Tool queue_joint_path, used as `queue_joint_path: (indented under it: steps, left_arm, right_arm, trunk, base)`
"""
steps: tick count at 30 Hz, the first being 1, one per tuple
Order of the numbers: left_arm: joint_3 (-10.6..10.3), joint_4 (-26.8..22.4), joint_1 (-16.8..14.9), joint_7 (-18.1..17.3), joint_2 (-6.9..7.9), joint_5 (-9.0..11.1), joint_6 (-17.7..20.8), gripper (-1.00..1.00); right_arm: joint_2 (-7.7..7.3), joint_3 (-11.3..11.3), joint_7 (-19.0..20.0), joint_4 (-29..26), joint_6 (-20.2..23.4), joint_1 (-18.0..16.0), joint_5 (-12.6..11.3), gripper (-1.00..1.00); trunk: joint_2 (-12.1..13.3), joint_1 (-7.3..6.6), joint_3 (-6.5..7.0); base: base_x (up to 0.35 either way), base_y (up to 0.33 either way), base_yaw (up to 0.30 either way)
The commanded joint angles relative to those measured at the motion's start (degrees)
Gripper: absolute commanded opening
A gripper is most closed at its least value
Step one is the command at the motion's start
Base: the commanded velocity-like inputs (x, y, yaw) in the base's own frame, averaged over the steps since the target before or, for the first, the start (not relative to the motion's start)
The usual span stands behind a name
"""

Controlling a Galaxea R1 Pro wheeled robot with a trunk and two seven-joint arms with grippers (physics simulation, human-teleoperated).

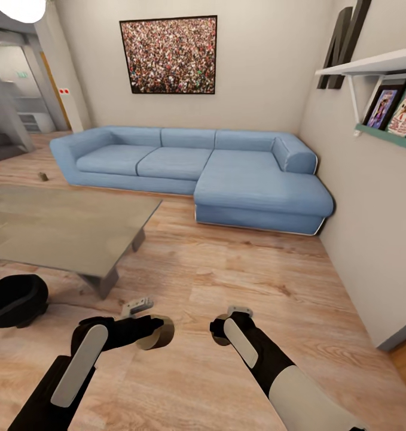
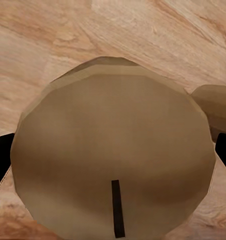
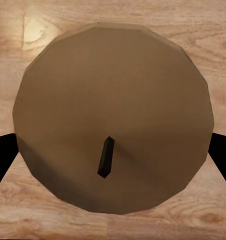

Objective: Place each of the two pumpkins and all three candles from the living room inside a cabinet in the living room (use any cabinet), then make sure every cabinet is closed, and position the cauldron so it is next to a table in the living room.

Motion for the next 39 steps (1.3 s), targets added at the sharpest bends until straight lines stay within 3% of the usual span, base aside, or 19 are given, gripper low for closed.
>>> queue_joint_path:
  steps: [1,25,30,39]
  left_arm:
    - [-0.08,-0.04,-0.05,0.60,0.07,0.59,0.04,-1.00]
    - [0.44,0.05,-0.05,0.59,0.35,0.59,0.03,-1.00]
    - [2.60,0.23,-0.05,0.67,0.36,0.67,0.04,-1.00]
    - [3.80,0.76,-0.05,0.75,0.44,0.59,0.04,-1.00]
  right_arm:
    - [-0.04,0.18,-0.56,-0.09,0.06,-0.04,-0.53,-1.00]
    - [0.05,0.27,-0.56,-0.02,0.00,-0.04,-0.46,-1.00]
    - [0.11,0.31,-0.56,-0.02,-0.03,-0.04,-0.45,-1.00]
    - [0.14,0.36,-0.64,0.01,-0.10,-0.04,-0.45,-1.00]
  trunk:
    - [-0.02,-0.01,-0.03]
    - [-0.02,-0.01,0.23]
    - [-0.02,-0.01,0.23]
    - [-0.02,-0.01,0.23]
  base:
    - [-0.004,0.000,0.263]
    - [-0.050,0.000,0.281]
    - [0.000,0.000,0.285]
    - [0.000,0.000,0.288]
